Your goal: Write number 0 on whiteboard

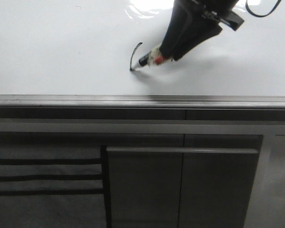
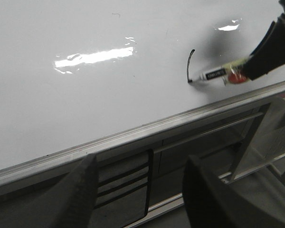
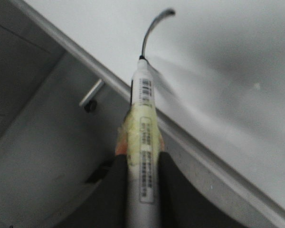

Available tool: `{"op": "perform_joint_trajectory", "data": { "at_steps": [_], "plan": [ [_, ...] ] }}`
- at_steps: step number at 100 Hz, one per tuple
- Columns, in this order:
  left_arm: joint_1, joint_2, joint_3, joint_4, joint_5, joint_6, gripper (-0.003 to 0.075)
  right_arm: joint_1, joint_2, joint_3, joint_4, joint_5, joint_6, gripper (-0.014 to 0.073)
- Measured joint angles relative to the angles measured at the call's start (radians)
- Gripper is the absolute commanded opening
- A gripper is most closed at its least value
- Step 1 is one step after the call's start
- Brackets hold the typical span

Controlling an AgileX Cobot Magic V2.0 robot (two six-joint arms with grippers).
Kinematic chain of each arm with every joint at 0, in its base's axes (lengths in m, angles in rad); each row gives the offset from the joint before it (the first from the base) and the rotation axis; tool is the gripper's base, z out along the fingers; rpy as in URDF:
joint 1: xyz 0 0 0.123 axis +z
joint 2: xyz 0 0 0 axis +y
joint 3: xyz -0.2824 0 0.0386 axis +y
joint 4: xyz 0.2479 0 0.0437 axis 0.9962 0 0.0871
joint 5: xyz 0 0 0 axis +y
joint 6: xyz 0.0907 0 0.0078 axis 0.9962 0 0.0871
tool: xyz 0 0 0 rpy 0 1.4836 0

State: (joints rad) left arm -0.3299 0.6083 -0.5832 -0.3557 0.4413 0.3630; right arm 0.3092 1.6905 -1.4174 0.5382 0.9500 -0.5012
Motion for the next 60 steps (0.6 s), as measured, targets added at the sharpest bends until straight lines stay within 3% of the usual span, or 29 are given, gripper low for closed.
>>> {"op": "perform_joint_trajectory", "data": {
  "at_steps": [34, 60],
  "plan": [
    [0.0, 0.0, 0.0, 0.002, 0.0, 0.0, 0.0368, -0.03, -0.042, -0.116, -0.103, 0.048, 0.09, -0.0047],
    [0.0, 0.0, 0.0, 0.008, 0.0, 0.0, 0.0368, 0.073, -0.027, -0.108, -0.126, 0.057, 0.071, -0.0047]
  ]
}}
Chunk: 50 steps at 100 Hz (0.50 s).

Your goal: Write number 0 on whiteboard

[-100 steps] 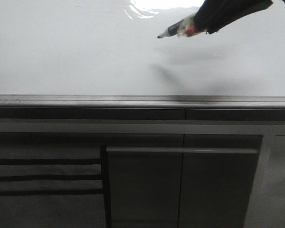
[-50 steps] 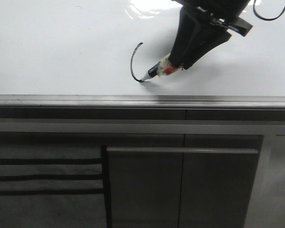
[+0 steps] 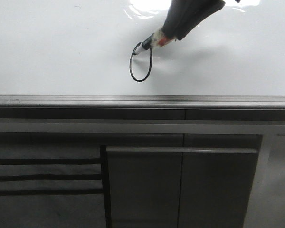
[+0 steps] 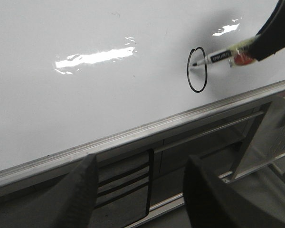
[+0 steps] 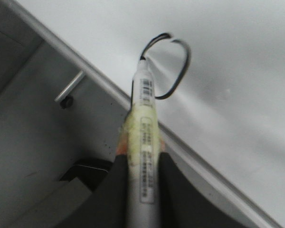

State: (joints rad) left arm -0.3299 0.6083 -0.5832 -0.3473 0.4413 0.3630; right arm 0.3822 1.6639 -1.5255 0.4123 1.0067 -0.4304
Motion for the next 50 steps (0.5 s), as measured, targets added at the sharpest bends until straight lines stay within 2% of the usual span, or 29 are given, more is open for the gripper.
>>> {"op": "perform_joint_trajectory", "data": {
  "at_steps": [26, 38, 50],
  "plan": [
    [-0.004, 0.013, 0.0, 0.008, 0.027, 0.021, 0.0368, 0.073, -0.237, 0.283, 0.004, -0.003, -0.102, -0.0047],
    [-0.053, 0.049, -0.014, -0.017, 0.103, 0.126, 0.0368, 0.074, -0.32, 0.368, 0.009, 0.013, -0.231, -0.0047],
    [-0.149, 0.134, -0.071, -0.079, 0.197, 0.283, 0.0368, 0.074, -0.371, 0.38, 0.052, 0.047, -0.414, -0.0047]
  ]
}}
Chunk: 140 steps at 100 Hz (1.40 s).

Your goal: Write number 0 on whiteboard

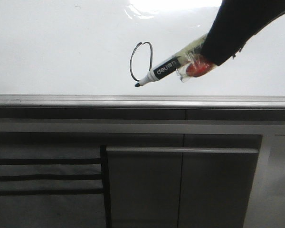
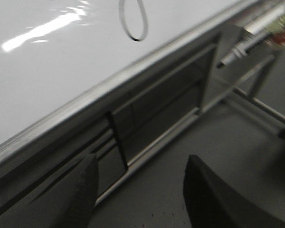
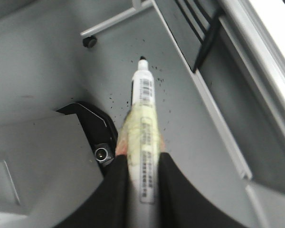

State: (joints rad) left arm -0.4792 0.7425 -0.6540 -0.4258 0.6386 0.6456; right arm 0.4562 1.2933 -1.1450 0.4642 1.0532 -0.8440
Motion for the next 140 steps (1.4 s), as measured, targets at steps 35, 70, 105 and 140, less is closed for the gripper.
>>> {"op": "perform_joint_trajectory", "data": {
  "at_steps": [35, 70, 105, 140],
  "plan": [
    [-0.269, 0.357, -0.244, -0.027, 0.06, 0.165, 0.0368, 0.1, -0.018, 0.0, 0.07, -0.055, -0.508, -0.0047],
    [-0.288, 0.549, -0.355, -0.019, 0.062, 0.204, 0.0368, 0.112, -0.018, 0.003, 0.074, -0.123, -0.572, -0.0047],
    [-0.288, 0.552, -0.357, -0.019, 0.062, 0.204, 0.0229, 0.112, -0.018, 0.005, 0.074, -0.123, -0.575, -0.0047],
    [-0.288, 0.552, -0.357, -0.019, 0.062, 0.204, 0.0088, 0.112, -0.018, 0.005, 0.074, -0.119, -0.576, -0.0043]
  ]
}}
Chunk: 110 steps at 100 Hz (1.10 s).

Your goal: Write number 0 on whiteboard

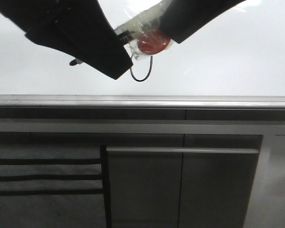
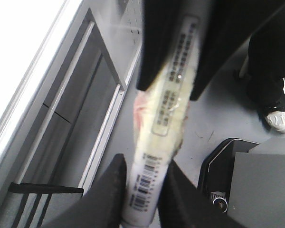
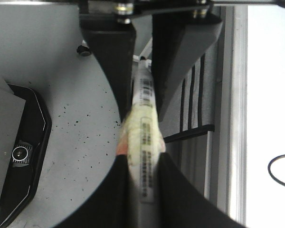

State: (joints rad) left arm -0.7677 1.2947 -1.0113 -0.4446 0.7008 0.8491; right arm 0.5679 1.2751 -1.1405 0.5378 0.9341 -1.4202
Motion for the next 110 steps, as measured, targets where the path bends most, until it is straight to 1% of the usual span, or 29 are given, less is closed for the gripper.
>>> {"op": "perform_joint_trajectory", "data": {
  "at_steps": [20, 27, 42, 47, 53, 59, 67, 74, 87, 97, 110],
  "plan": [
    [0.0, 0.0, 0.0, 0.006, 0.005, 0.012, 0.0058, 0.0, 0.0, 0.0, 0.0, 0.002, -0.002, -0.003],
    [0.0, 0.0, 0.0, 0.006, 0.008, 0.014, 0.0057, 0.0, 0.0, 0.0, 0.0, 0.004, -0.002, 0.0023],
    [0.0, 0.0, 0.0, 0.006, 0.011, 0.015, 0.0039, 0.0, 0.0, 0.0, 0.0, 0.002, -0.002, 0.0205],
    [0.0, 0.0, 0.0, 0.006, 0.012, 0.015, 0.0039, 0.0, 0.0, 0.0, 0.0, -0.003, -0.002, 0.0248],
    [0.0, 0.0, 0.0, 0.006, 0.013, 0.015, 0.0039, 0.0, 0.0, 0.0, -0.002, -0.003, -0.002, 0.0274],
    [0.0, 0.0, 0.0, 0.022, 0.013, 0.014, 0.0039, -0.006, -0.002, 0.0, -0.012, -0.003, -0.001, 0.0274],
    [0.005, 0.0, 0.0, 0.054, 0.01, 0.011, 0.0039, -0.041, -0.019, 0.0, -0.028, 0.001, 0.018, 0.0274],
    [0.037, 0.0, 0.0, 0.062, -0.002, 0.009, 0.0039, -0.1, -0.049, 0.0, -0.04, 0.001, 0.049, 0.0274],
    [0.143, 0.012, 0.0, 0.062, -0.077, 0.007, 0.0039, -0.233, -0.122, 0.0, -0.048, 0.001, 0.101, 0.0274],
    [0.232, 0.031, 0.0, 0.041, -0.19, -0.006, 0.0039, -0.328, -0.171, 0.0, -0.048, 0.001, 0.14, 0.0274],
    [0.354, 0.084, 0.0, -0.036, -0.338, -0.032, 0.0039, -0.382, -0.192, 0.0, -0.05, 0.012, 0.184, 0.0274]
  ]
}}
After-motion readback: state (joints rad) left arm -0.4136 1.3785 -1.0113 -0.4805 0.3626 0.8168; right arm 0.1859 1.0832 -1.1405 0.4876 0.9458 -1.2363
